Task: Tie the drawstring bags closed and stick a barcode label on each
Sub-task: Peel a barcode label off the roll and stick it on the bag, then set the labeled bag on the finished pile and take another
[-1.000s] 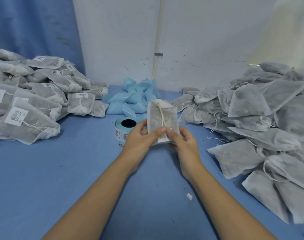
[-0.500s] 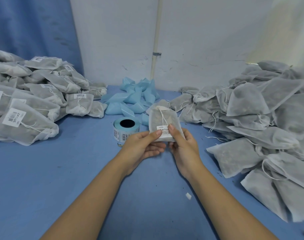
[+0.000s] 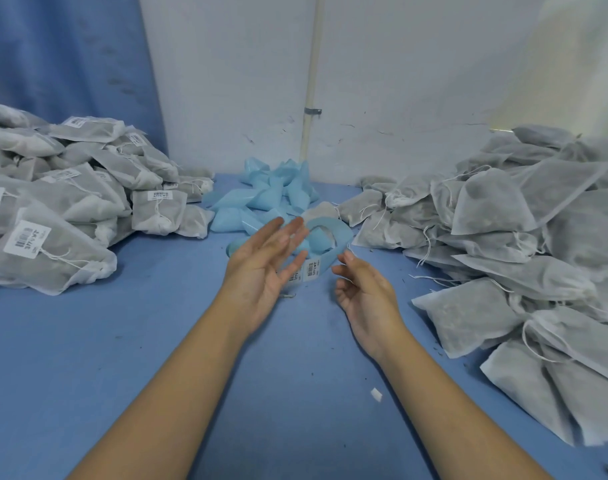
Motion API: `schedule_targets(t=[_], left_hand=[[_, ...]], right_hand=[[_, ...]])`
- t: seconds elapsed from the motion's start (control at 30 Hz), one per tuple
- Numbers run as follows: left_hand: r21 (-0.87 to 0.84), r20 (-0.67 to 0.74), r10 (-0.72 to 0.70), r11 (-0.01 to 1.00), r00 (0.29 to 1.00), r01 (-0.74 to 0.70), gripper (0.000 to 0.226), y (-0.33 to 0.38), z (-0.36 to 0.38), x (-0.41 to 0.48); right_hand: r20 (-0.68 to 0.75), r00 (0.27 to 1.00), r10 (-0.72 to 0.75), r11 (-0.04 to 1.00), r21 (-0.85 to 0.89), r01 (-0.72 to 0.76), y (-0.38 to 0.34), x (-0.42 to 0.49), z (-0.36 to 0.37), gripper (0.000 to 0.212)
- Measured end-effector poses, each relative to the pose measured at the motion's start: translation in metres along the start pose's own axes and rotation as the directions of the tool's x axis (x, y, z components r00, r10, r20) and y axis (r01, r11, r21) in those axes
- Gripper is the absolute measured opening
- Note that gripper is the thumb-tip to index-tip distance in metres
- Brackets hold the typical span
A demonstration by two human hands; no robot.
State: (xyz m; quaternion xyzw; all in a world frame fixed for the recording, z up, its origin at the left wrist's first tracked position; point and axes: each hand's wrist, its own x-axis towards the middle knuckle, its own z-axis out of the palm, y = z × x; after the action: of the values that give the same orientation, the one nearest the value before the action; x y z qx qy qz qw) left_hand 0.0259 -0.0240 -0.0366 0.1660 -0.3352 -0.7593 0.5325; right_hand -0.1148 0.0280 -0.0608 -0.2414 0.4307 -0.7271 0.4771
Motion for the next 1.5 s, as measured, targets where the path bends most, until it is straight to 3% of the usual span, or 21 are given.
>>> schedule_targets(t=[0.1,0.2,0.4,0.73,1.0,1.2,1.5], left_hand=[[0.219,0.061,-0.047,0.975,0.997,0.033,0.022,-0.005,0.007,-0.004],[0.380,0.061,-0.067,0.924,0.996,0.039,0.019,-0.013,0.015,-0.009],[0.436,0.101,-0.077,0.900,0.992,0.025,0.019,-0.022,0.030,-0.013],[0.460,0.093,-0.091,0.887,0.992,0.038,0.023,-0.030,0.030,-0.011],[0.465,0.054,-0.090,0.883,0.995,0.054,0.024,-0.032,0.028,-0.008],[0.466,0.008,-0.067,0.883,0.998,0.056,0.023,-0.032,0.027,-0.007],[0.521,-0.134,0.015,0.852,0.991,0.057,0.019,-0.022,0.026,-0.002]], right_hand=[[-0.040,0.999,-0.037,0.999,0.035,0.038,-0.001,0.002,-0.002,0.015],[-0.118,0.980,-0.162,0.987,-0.016,0.161,-0.009,0.006,-0.004,0.028],[-0.284,0.845,-0.453,0.891,-0.165,0.423,-0.032,0.012,-0.007,0.058],[-0.391,0.816,-0.425,0.892,-0.025,0.452,-0.065,0.024,-0.030,0.059],[-0.305,0.805,-0.509,0.860,-0.207,0.466,-0.066,0.024,-0.032,0.057],[-0.145,0.823,-0.549,0.822,-0.274,0.499,-0.051,0.019,-0.017,0.046],[0.192,0.907,-0.376,0.837,-0.351,0.421,-0.017,-0.006,0.008,0.047]])
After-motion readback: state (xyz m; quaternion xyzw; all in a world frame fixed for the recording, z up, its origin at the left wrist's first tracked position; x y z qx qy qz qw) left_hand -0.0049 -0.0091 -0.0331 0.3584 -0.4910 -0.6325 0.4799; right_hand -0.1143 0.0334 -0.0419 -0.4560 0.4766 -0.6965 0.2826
